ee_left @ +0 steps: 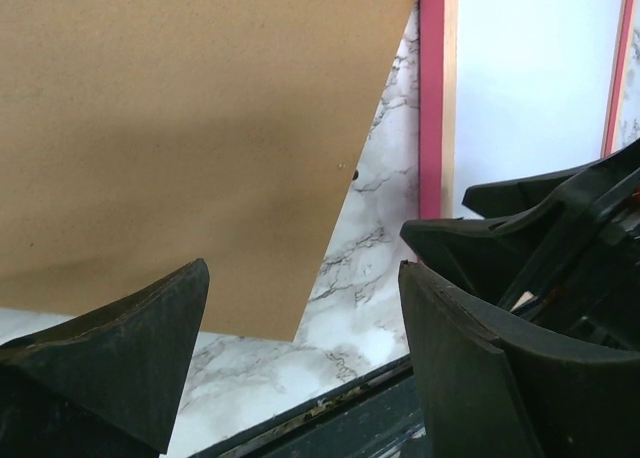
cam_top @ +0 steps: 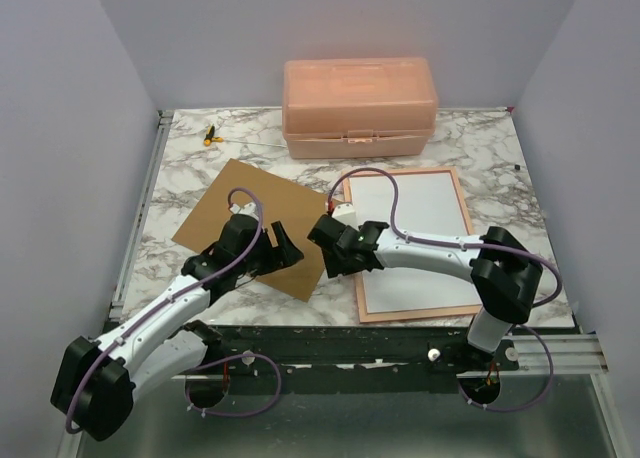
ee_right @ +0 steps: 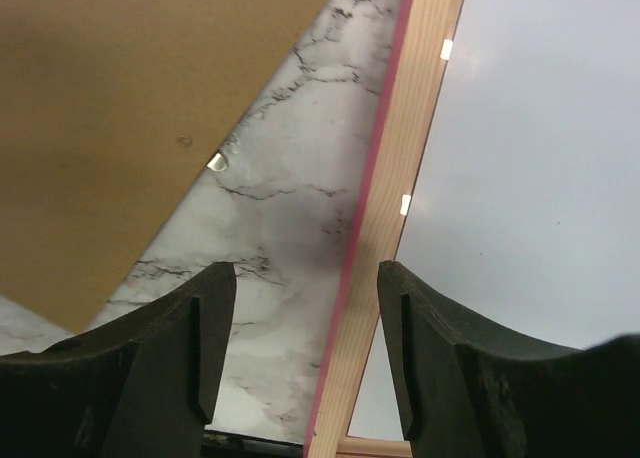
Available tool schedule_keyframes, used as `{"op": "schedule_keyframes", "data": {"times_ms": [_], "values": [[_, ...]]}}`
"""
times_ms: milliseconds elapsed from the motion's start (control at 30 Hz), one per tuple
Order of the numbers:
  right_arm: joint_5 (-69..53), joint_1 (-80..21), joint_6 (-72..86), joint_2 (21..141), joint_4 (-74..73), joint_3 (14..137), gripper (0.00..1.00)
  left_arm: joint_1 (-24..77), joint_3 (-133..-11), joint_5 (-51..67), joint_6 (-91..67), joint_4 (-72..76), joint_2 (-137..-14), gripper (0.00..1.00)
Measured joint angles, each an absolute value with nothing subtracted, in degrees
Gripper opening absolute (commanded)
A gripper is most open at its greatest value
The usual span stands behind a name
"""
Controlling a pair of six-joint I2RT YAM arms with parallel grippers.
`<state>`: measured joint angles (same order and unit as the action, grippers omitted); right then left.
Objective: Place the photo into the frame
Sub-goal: Adjust the photo frame item at the center of the board.
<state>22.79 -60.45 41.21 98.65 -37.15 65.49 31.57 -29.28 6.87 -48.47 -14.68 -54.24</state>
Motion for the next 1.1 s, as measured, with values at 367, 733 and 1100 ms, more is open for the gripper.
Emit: {"op": "schedule_keyframes", "data": {"times_ms": [367, 733, 1100], "values": [[19.2, -60.1, 37.8, 98.4, -34.4, 71.3, 0.80, 30.8, -22.7, 6.9, -51.3, -19.2, -43.6, 0.81], [10.4, -52.7, 32.5, 109.4, -28.9, 82.3, 0.84, 30.7, -15.6, 7.2, -59.0, -21.9, -33.2, 0.84], [8.6, -43.3, 31.4, 122.1, -29.5, 93.8, 0.90, 30.7, -13.2, 7.2, -63.6, -25.0, -32.2, 0.84]]}}
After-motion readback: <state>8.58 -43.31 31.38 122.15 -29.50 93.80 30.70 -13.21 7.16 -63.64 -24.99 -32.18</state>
